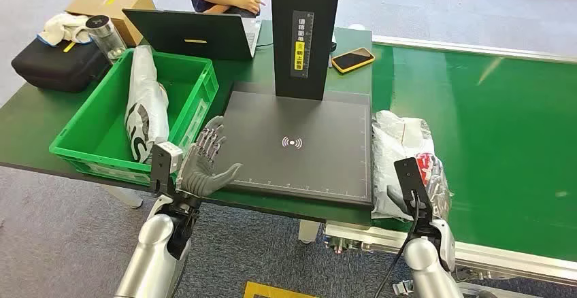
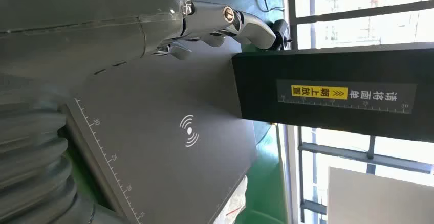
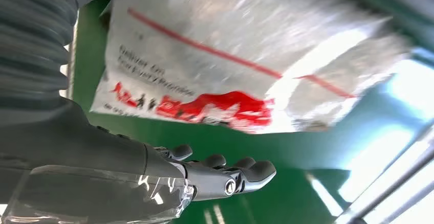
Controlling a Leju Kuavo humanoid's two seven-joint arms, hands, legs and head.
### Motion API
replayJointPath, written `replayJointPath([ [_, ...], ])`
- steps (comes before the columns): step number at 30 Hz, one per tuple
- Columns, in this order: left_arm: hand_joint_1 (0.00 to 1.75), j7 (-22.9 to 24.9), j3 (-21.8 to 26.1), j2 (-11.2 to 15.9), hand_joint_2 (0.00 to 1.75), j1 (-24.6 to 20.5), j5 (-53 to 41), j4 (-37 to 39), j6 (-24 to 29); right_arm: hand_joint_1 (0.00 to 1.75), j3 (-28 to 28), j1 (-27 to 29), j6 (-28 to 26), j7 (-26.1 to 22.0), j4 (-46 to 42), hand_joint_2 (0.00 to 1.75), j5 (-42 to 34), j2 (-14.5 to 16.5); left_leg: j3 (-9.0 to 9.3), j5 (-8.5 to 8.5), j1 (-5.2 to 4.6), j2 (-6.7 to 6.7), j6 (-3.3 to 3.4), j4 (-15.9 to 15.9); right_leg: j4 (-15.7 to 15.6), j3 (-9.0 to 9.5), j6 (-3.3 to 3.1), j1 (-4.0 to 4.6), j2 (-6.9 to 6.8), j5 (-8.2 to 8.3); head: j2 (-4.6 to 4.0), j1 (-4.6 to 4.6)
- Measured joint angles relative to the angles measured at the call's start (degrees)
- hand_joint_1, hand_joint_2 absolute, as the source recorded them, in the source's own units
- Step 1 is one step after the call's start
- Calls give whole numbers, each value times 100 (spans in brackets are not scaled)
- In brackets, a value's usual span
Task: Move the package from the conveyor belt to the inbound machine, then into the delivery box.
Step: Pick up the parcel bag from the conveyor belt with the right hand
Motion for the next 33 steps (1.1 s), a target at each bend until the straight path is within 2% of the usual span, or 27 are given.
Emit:
replayJointPath([
  [7,0,9,1,-2,175,2,-11,0,0,0,-124,-187,84,270,716,175,217,-62,0,0,1,0,-1,-2,0,-4,-3,4,1,-2,1,-4],
  [14,0,57,1,-2,175,18,-5,0,-1,4,-177,-363,813,431,1194,175,270,-91,0,0,3,1,-1,-4,0,-4,-3,4,1,-2,0,-2],
  [18,0,82,1,-2,175,46,13,-9,13,174,-179,-476,1243,580,1445,175,272,-130,3,0,2,1,0,-3,0,0,-2,2,1,-2,0,-2],
  [23,0,211,3,-2,175,178,26,-168,19,175,-178,-575,1231,801,1528,175,293,-138,7,0,2,1,0,-2,-2,5,-2,2,0,-2,0,-2],
  [30,0,263,3,-2,175,254,30,-313,19,174,-179,-648,1244,835,1528,175,287,-143,14,0,2,0,0,-2,-3,12,-2,2,-1,-3,1,-2],
  [33,0,294,3,-2,175,278,39,-367,26,165,-180,-647,1257,835,1520,175,267,-143,15,0,2,0,0,-2,-3,12,-2,3,-1,-3,1,-2],
])
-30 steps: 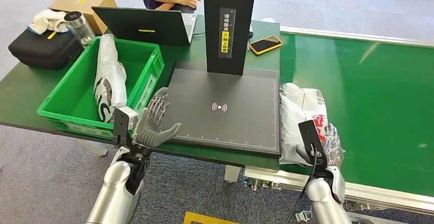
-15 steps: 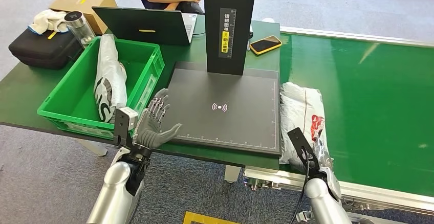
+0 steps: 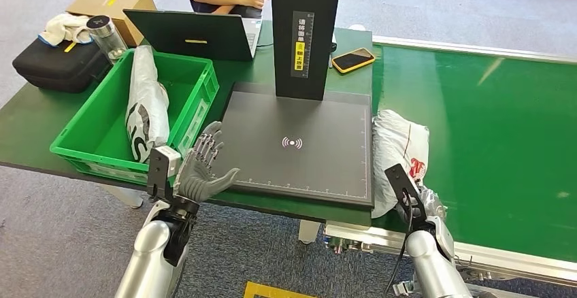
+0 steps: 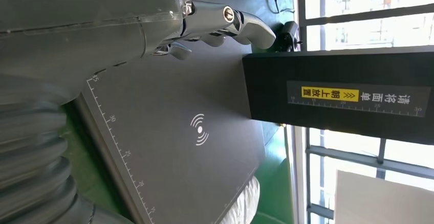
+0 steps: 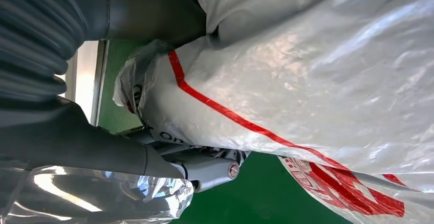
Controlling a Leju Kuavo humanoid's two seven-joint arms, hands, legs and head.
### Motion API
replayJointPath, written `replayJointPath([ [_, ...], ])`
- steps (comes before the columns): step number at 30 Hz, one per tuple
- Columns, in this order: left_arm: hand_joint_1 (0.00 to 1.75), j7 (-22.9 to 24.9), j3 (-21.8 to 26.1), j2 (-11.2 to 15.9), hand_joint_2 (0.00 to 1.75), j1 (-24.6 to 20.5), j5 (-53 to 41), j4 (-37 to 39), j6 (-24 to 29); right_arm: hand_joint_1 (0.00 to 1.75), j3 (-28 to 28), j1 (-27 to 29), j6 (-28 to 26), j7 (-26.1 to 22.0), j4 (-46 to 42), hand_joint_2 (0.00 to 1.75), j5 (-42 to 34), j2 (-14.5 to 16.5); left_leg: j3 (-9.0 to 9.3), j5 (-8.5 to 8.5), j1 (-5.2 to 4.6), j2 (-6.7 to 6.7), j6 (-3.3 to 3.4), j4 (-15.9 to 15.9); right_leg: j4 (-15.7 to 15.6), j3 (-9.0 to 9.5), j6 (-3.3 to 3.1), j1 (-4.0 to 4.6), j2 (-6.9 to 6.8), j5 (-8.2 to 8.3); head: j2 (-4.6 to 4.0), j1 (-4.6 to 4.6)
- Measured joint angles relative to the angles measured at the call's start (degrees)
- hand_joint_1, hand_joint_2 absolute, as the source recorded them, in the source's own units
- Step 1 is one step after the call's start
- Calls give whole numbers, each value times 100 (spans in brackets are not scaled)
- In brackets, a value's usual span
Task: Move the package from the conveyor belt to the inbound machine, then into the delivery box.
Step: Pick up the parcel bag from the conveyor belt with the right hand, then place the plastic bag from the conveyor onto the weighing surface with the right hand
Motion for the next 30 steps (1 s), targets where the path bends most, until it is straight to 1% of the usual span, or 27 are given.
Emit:
replayJointPath([
  [1,0,15,0,0,175,10,5,-21,3,166,-1,2,7,0,-7,175,-9,0,0,0,0,0,0,0,0,0,0,0,0,0,-1,0],
  [4,0,52,0,0,175,39,11,-81,9,175,-2,17,9,0,-43,175,-32,1,-1,0,0,0,0,0,0,-1,1,0,0,-1,-1,0],
  [6,0,66,1,0,175,51,11,-113,16,175,-3,35,-27,-4,-80,175,-46,2,-2,0,0,0,0,0,0,-1,1,0,0,-1,-1,0],
  [8,0,74,2,0,175,67,10,-143,29,175,-9,80,-177,-124,-152,175,-116,3,-4,0,0,-1,0,0,0,-2,1,-1,-1,-1,-1,1],
  [9,0,78,2,0,175,81,7,-164,36,175,-20,127,-321,-278,-216,175,-195,5,-7,0,0,-3,0,0,0,-3,2,-1,-2,-1,0,1],
  [12,0,91,8,0,175,126,-19,-248,46,175,-102,366,-981,-1096,-630,175,-684,35,-18,0,-1,-9,0,0,1,-12,2,-1,-7,-1,1,0],
  [16,0,68,13,0,175,117,-33,-293,30,175,-322,822,-2091,-2596,-1761,175,-1858,168,-30,0,0,-18,0,0,1,-26,1,-1,-16,-3,1,0],
  [17,0,56,13,-1,175,100,-34,-292,26,175,-380,921,-2295,-2898,-2054,175,-2120,204,-31,0,0,-18,0,0,1,-28,0,0,-16,-3,1,-1],
  [19,0,29,13,-2,175,56,-44,-285,23,175,-483,1085,-2527,-3295,-2589,175,-2472,269,-32,-1,0,-16,-1,-1,1,-30,-2,0,-14,-5,0,0],
  [21,0,3,11,-6,175,20,-56,-270,23,175,-568,1236,-2637,-3508,-3043,175,-2631,332,-32,-1,0,-15,-1,-1,1,-31,-1,-1,-13,-6,0,1],
  [23,0,-14,9,-13,175,5,-69,-256,23,175,-631,1365,-2690,-3616,-3390,175,-2705,397,-32,-2,-1,-15,-2,-1,1,-31,-1,-1,-12,-6,0,-1],
  [27,0,-67,5,-27,175,-11,-91,-235,33,175,-686,1520,-2701,-3798,-3830,175,-2837,489,-32,-1,-1,-14,-2,-1,1,-31,-1,-1,-11,-6,1,1],
  [29,0,-111,4,-40,175,-37,-102,-206,40,175,-671,1547,-2516,-3770,-3989,175,-2739,523,-32,-1,-1,-13,-1,-1,2,-29,-1,-1,-11,-5,0,1],
  [30,0,-134,4,-46,175,-60,-106,-184,39,175,-636,1546,-2328,-3695,-4041,175,-2579,530,-32,-1,0,-12,-1,-1,2,-29,-2,-1,-10,-5,0,1],
])
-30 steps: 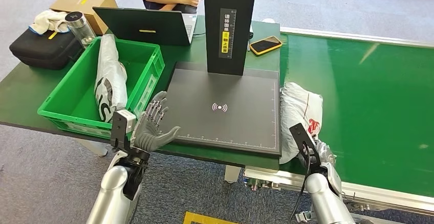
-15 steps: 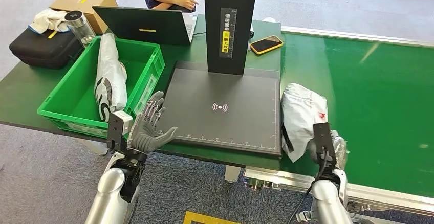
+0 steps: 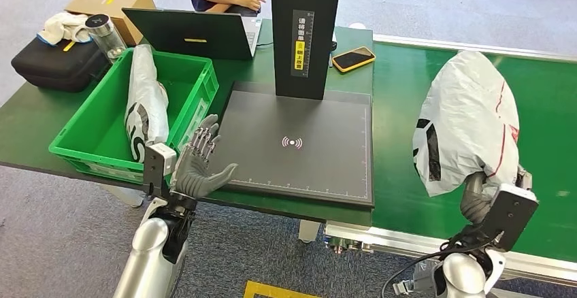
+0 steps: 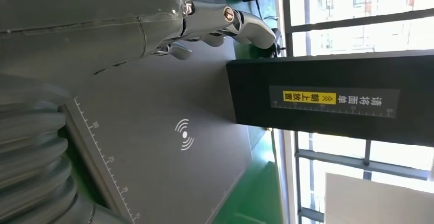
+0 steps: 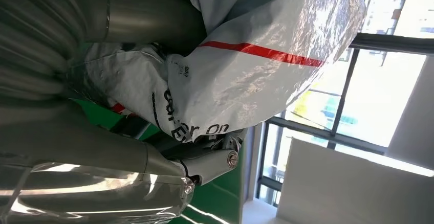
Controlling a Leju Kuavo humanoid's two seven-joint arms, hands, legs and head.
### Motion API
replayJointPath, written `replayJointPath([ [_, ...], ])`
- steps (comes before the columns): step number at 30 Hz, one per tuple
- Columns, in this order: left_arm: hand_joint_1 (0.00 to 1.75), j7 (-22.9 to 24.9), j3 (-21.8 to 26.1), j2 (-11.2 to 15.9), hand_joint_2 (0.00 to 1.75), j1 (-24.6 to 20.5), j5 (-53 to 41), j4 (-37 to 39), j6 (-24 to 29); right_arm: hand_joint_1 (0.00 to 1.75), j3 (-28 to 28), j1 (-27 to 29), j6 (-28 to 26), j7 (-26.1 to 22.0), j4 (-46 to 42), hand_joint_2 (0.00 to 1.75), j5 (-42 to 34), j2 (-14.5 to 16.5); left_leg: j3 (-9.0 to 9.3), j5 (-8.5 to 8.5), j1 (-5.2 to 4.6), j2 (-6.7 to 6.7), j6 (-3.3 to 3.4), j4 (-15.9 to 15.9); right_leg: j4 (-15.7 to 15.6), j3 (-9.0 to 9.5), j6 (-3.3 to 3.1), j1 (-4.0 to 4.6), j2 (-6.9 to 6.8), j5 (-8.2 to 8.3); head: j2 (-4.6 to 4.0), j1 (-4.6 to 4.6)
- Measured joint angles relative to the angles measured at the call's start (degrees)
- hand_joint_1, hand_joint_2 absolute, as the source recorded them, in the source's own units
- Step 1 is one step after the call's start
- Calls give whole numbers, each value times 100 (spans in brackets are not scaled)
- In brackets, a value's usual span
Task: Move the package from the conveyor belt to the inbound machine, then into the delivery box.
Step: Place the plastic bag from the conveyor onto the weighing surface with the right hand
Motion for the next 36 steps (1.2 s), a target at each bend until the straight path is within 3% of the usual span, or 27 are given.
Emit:
replayJointPath([
  [5,0,-158,-2,-3,175,-180,0,193,-92,175,763,-156,1339,781,32,175,2163,-174,4,1,1,9,-1,0,1,0,-3,2,8,3,0,-1],
  [8,0,-246,-9,3,175,-262,7,331,-134,175,1480,-335,1573,1064,306,175,3294,-362,1,4,2,0,-2,-1,2,0,-3,3,-4,2,1,-2],
  [11,0,-305,-13,18,175,-311,19,454,-149,175,2131,-620,1672,1161,712,175,3945,-576,-2,5,2,-1,-2,-1,3,-1,-3,3,-3,2,1,-1],
  [18,0,-398,-37,85,175,-374,115,603,-126,175,3410,-1388,1866,1008,1700,175,3826,-1112,0,4,0,1,-2,2,2,1,-2,0,-1,3,1,0],
  [25,0,-403,-129,168,175,-367,192,628,-84,175,4317,-1906,1723,1237,2414,175,4263,-1461,3,4,1,2,-2,2,2,1,-3,2,2,3,-1,-1],
  [36,0,-378,-217,239,175,-384,261,664,-97,175,5406,-2637,797,887,3196,175,4470,-1936,5,5,0,2,-2,3,2,3,-1,0,3,6,1,0],
])
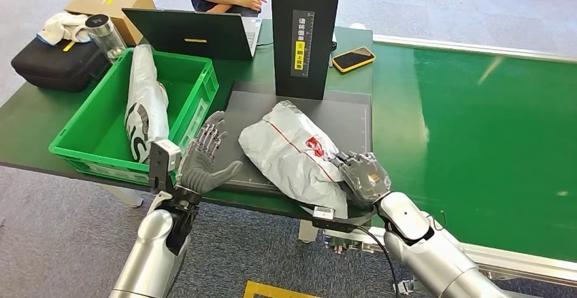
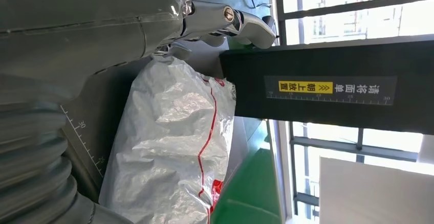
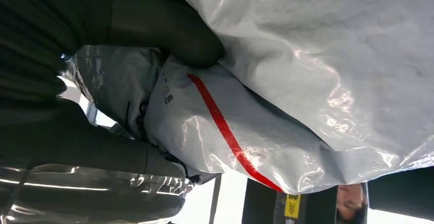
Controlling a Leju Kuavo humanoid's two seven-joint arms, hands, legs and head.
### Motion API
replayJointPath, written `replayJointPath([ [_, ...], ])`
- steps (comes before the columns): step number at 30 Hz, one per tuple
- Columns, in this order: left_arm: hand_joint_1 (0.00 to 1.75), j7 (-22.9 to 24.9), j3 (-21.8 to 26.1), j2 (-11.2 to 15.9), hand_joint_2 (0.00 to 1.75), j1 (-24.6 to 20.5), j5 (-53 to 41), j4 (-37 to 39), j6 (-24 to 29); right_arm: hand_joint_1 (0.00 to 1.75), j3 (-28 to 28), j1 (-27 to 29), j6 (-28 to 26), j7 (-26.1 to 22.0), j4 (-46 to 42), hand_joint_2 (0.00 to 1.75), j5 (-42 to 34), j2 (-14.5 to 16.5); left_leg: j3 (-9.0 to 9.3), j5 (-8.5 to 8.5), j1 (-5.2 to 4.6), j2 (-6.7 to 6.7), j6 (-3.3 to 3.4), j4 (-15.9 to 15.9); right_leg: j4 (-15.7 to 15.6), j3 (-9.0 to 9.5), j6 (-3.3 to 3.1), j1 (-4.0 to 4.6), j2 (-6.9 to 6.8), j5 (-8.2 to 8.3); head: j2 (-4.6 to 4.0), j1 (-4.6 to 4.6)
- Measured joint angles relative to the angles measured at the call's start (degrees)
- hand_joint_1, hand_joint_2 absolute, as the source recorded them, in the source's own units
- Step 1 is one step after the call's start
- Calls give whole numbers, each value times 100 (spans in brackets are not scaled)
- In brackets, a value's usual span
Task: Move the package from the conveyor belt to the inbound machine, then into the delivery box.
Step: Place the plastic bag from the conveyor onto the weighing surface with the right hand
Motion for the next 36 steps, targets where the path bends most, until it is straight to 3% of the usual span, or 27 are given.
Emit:
replayJointPath([
  [9,0,0,-77,7,175,-43,16,49,-10,175,258,-83,-140,-5,75,175,0,-161,0,-1,0,0,0,0,0,-1,0,0,0,0,0,-1],
  [10,0,0,-79,8,175,-47,17,56,-10,155,271,-87,-164,-3,80,175,-5,-165,0,-1,0,0,0,0,0,-1,0,0,0,0,-1,-1],
  [12,0,-1,-83,8,175,-57,26,76,-11,68,298,-89,-316,24,84,175,-39,-173,0,-1,0,0,1,0,0,-1,0,0,0,0,-1,-1],
  [13,0,-1,-84,8,175,-65,30,86,-11,24,307,-84,-461,55,84,131,-77,-175,0,0,0,0,1,0,0,-1,0,0,0,0,-1,-1],
  [14,0,0,-86,8,175,-76,34,98,-11,0,308,-76,-641,95,84,87,-140,-176,0,0,0,0,1,0,0,-1,0,0,0,0,-1,-1],
  [16,0,9,-93,8,175,-106,38,125,-9,0,257,-41,-1040,142,65,0,-414,-176,0,0,0,0,1,0,0,-1,0,0,0,0,-2,-1],
  [19,0,25,-114,8,175,-165,47,185,-3,0,36,93,-1361,-32,-63,0,-1264,-176,-1,-1,0,-1,1,0,0,-1,1,0,-1,-1,-1,0],
  [27,0,-16,-230,8,175,-266,118,369,140,0,-1018,753,-1356,-514,-839,0,-3609,-75,-6,-1,0,-4,1,-1,0,-4,1,0,-4,-1,-1,-1],
  [36,0,-35,-245,9,175,-263,158,444,204,0,-1810,1112,-1057,-591,-1408,0,-4287,35,-5,-1,0,-4,1,-1,0,-3,1,0,-4,-1,0,-1],
])
